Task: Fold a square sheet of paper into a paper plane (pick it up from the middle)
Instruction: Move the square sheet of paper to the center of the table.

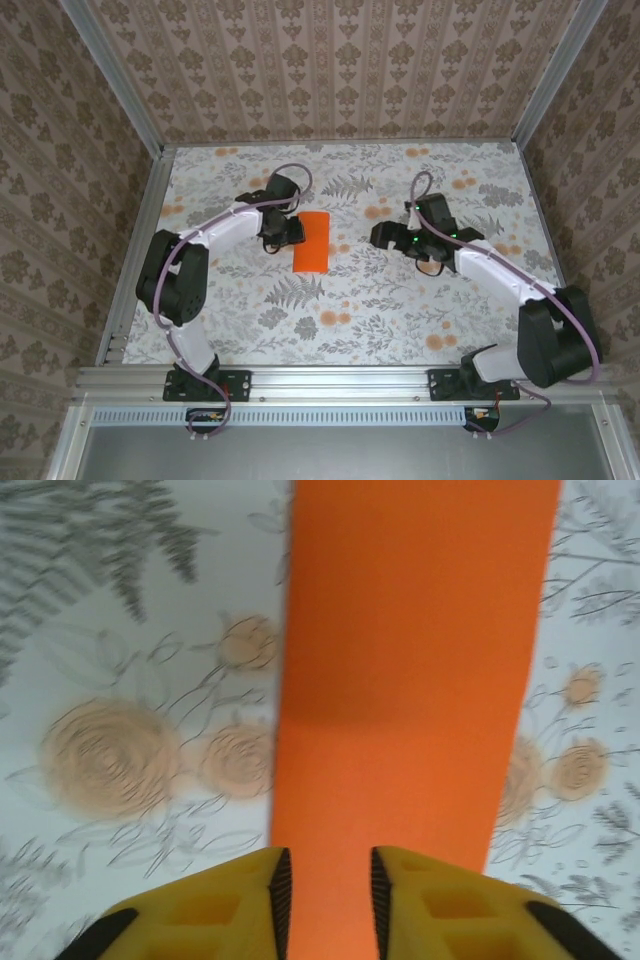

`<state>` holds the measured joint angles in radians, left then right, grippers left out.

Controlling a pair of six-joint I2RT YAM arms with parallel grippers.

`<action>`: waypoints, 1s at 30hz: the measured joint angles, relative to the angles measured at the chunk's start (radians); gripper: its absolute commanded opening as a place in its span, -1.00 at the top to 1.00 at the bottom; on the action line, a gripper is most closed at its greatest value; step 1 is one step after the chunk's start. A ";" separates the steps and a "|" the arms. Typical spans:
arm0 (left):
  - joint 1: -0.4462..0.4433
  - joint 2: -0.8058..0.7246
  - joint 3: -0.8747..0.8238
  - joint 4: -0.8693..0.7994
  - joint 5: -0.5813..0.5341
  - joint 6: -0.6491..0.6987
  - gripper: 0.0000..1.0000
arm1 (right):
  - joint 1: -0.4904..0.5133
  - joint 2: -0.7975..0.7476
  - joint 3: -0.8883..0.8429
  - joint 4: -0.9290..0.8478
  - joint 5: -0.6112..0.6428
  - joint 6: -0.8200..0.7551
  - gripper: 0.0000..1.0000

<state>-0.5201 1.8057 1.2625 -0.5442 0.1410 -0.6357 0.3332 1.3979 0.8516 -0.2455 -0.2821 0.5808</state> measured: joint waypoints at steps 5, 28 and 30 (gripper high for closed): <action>0.036 0.076 0.035 0.078 0.091 0.000 0.55 | 0.095 0.113 0.029 0.060 -0.045 0.062 -0.80; 0.020 0.128 -0.034 0.130 0.076 -0.174 0.54 | 0.262 0.281 0.093 0.108 -0.092 0.290 -0.47; 0.008 0.093 -0.079 0.129 0.060 -0.210 0.54 | 0.284 0.285 0.093 0.110 -0.092 0.319 -0.42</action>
<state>-0.5117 1.8992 1.1835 -0.4152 0.2012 -0.8459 0.6170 1.6825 0.9447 -0.1352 -0.3737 0.8993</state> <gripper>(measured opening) 0.229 0.734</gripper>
